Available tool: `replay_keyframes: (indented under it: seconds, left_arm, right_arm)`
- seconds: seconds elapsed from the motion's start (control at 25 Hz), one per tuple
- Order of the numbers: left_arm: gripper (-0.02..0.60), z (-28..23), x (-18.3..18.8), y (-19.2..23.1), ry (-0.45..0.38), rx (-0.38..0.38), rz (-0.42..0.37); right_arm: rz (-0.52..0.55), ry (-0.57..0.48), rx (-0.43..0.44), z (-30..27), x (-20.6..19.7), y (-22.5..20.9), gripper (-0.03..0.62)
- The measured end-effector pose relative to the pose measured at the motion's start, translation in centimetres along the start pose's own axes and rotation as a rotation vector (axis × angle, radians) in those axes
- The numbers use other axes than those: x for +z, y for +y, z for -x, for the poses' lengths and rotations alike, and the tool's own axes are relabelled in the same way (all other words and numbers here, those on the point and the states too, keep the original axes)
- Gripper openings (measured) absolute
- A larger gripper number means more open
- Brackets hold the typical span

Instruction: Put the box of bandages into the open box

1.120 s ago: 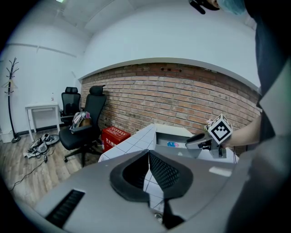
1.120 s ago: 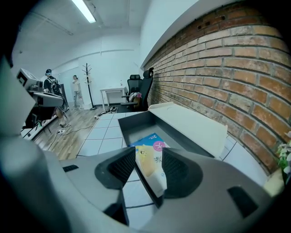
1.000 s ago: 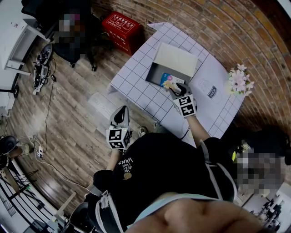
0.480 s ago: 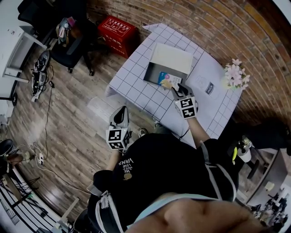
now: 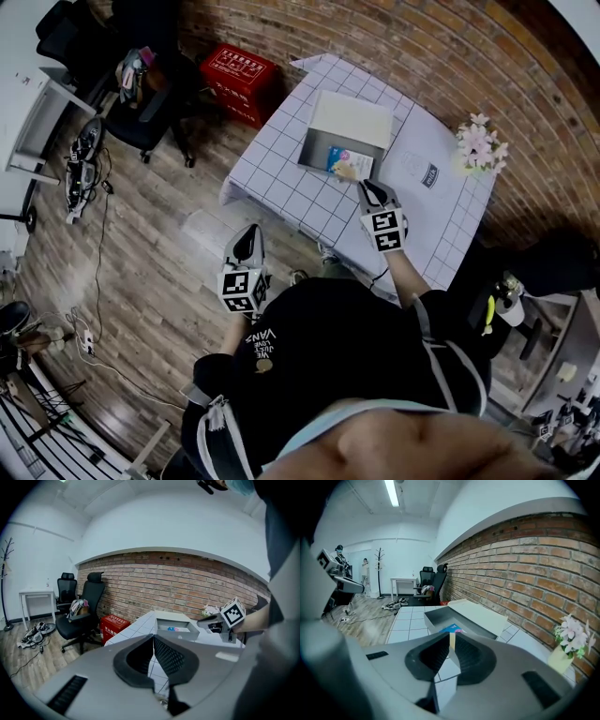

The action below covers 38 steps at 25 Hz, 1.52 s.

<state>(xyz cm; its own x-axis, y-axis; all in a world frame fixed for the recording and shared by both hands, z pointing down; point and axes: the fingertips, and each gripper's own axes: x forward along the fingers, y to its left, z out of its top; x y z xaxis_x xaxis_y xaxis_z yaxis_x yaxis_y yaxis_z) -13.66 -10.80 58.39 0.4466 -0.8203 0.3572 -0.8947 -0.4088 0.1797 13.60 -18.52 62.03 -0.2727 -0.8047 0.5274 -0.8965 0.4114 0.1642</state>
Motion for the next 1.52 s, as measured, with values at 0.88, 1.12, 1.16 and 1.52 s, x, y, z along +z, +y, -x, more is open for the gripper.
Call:
replay_keyframes:
  seconds: [0.88,1.12,1.16,1.52]
  left_arm:
    - [0.012,4.7,-2.1,0.1,-0.007,-0.071,-0.011]
    - [0.012,5.6,-3.0,-0.4,0.004,-0.084,-0.025]
    - [0.011,5.7,-3.0,-0.6,0.002,-0.087,-0.027]
    - [0.012,5.8,-2.5,-3.1,-0.019,-0.09,-0.047]
  right_arm:
    - [-0.028,-0.053,-0.057,7.1,-1.3,5.3,0.009]
    - [-0.029,-0.076,-0.058,9.3,-1.7,6.5,0.006]
    - [-0.034,-0.08,-0.061,9.6,-1.8,6.5,0.006]
    - [-0.085,-0.124,-0.039,12.5,-2.9,7.6,0.003]
